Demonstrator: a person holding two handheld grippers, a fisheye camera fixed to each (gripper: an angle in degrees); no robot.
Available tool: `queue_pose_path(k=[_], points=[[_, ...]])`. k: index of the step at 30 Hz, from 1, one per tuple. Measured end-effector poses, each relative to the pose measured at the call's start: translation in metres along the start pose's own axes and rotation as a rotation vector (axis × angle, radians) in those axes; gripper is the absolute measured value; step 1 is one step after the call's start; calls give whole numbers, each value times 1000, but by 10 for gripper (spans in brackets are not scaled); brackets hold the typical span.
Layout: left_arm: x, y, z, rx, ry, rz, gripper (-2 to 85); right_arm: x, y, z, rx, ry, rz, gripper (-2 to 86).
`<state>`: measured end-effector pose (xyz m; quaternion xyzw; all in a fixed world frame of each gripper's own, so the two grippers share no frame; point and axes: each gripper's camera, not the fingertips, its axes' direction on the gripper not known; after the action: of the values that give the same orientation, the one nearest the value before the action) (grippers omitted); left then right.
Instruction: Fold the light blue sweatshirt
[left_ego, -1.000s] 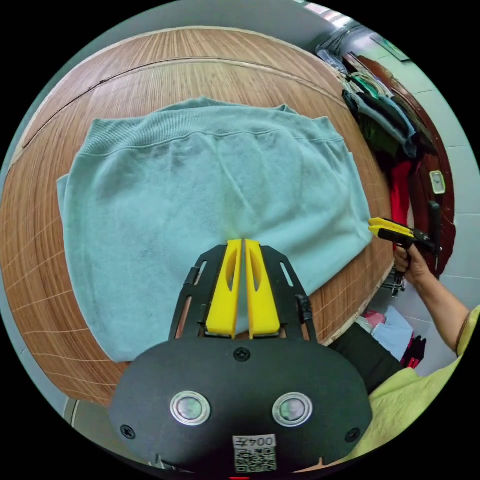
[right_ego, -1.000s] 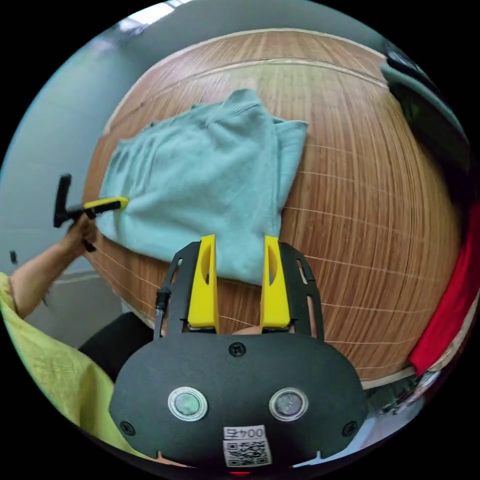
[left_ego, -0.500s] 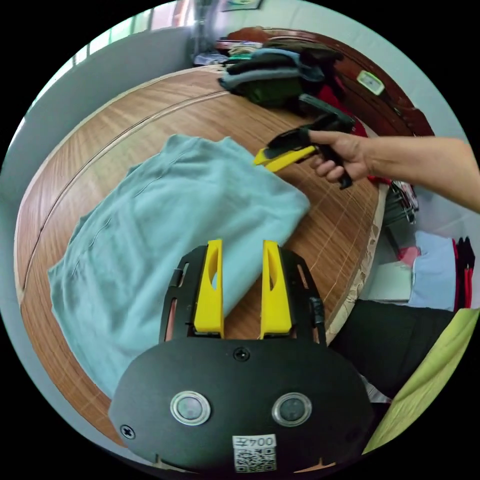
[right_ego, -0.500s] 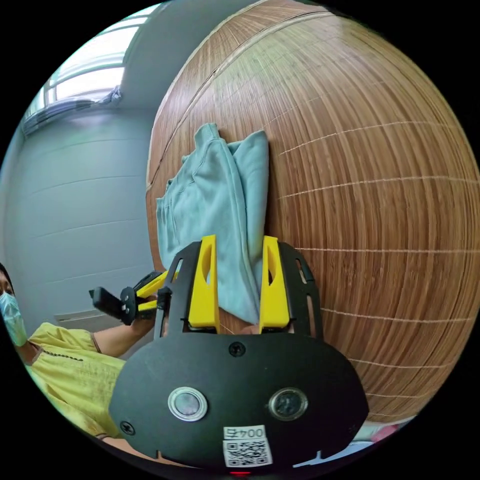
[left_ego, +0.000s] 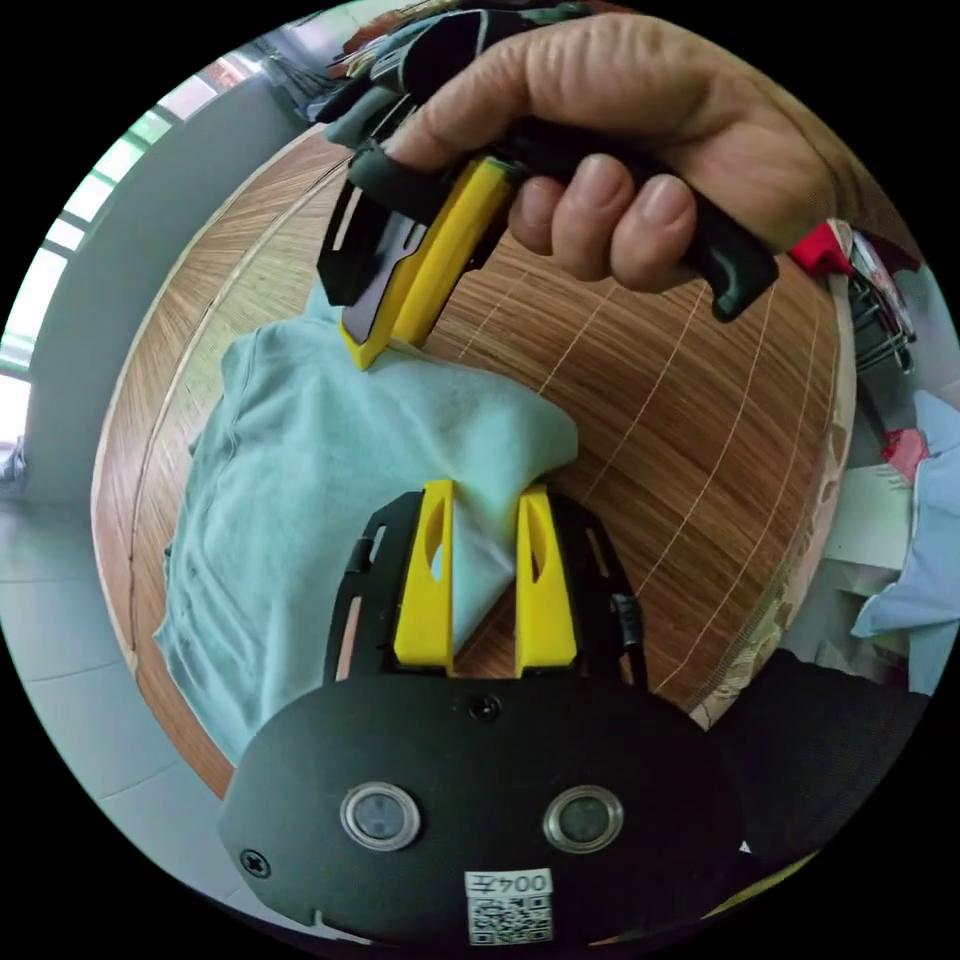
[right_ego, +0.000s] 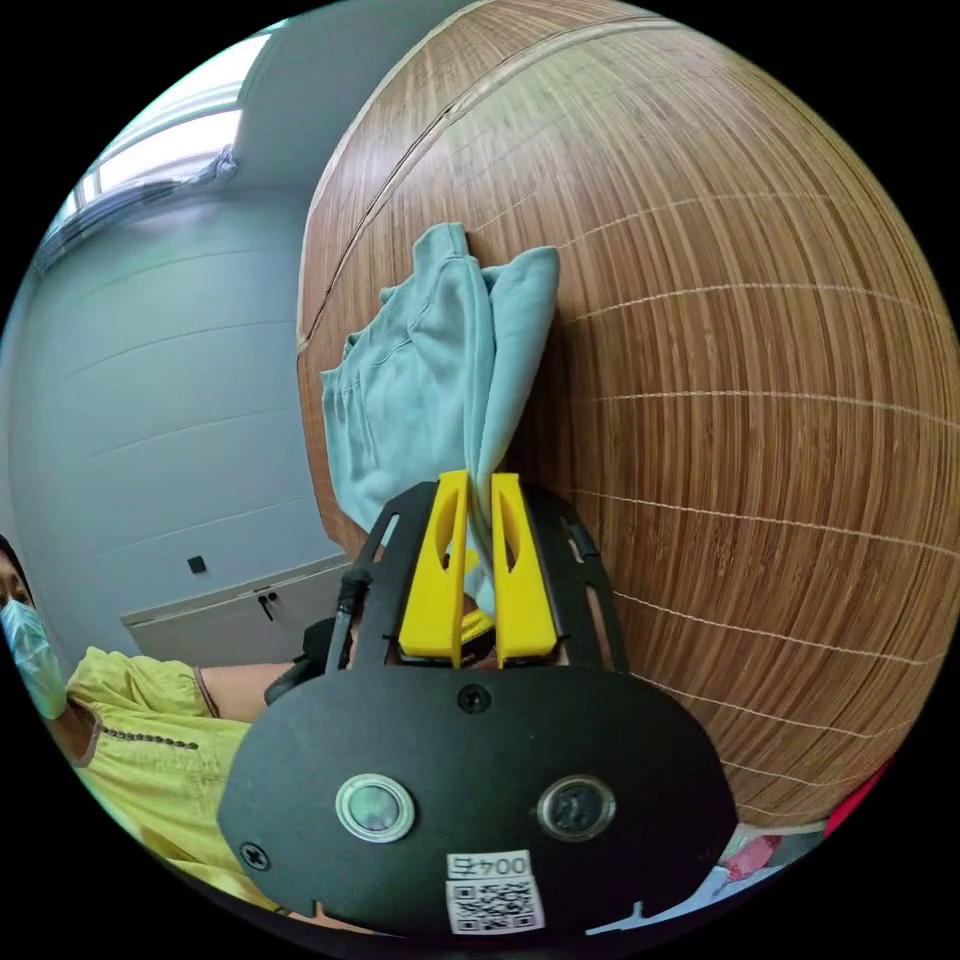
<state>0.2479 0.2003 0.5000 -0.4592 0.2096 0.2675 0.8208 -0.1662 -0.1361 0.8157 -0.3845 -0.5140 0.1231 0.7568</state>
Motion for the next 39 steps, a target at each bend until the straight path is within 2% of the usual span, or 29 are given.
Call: queue_pose_path(k=[3, 5, 9, 12, 14, 16, 20, 21, 24, 26, 29, 31, 33, 36, 39], points=[[-18, 9, -6, 35, 100, -73, 46, 9, -2, -11, 1, 3, -19, 109], [-34, 17, -11, 63, 175, -128, 31, 37, -4, -12, -11, -97, 52, 188], [-46, 25, -16, 88, 224, -170, 23, 72, 0, -3, -12, -224, 125, 206], [-52, 30, -19, 100, 240, -196, 25, 81, 4, 7, 1, -293, 132, 186], [-56, 33, -18, 103, 253, -209, 33, 76, 7, 19, -5, -297, 86, 114], [-61, 37, -16, 106, 278, -214, 43, 70, 10, 23, 16, -236, 59, 78], [-86, 65, -20, 154, 497, -235, 57, 56, 22, 20, 53, -162, 21, 54], [-92, 73, -24, 175, 500, -252, 53, 53, 23, 18, 59, -165, 15, 53], [-126, 116, -46, 262, 356, -380, 34, 32, 30, 11, 66, -141, -5, 51], [-162, 145, -44, 225, 218, -492, 23, 3, 33, 7, 67, -97, -33, 51], [-204, 169, -25, 146, 136, -622, 10, -40, 36, 6, 58, -12, -63, 51], [-215, 173, -11, 107, 141, -632, 7, -67, 38, 6, 57, 27, -83, 51], [-213, 168, 10, 28, 205, -554, 5, -92, 40, 4, 63, 30, -89, 51], [-209, 175, 17, 54, 153, -502, 4, -133, 47, 4, 81, -33, -100, 51], [-223, 190, 10, 61, 217, -568, 3, -180, 52, 7, 101, -44, -103, 51]])
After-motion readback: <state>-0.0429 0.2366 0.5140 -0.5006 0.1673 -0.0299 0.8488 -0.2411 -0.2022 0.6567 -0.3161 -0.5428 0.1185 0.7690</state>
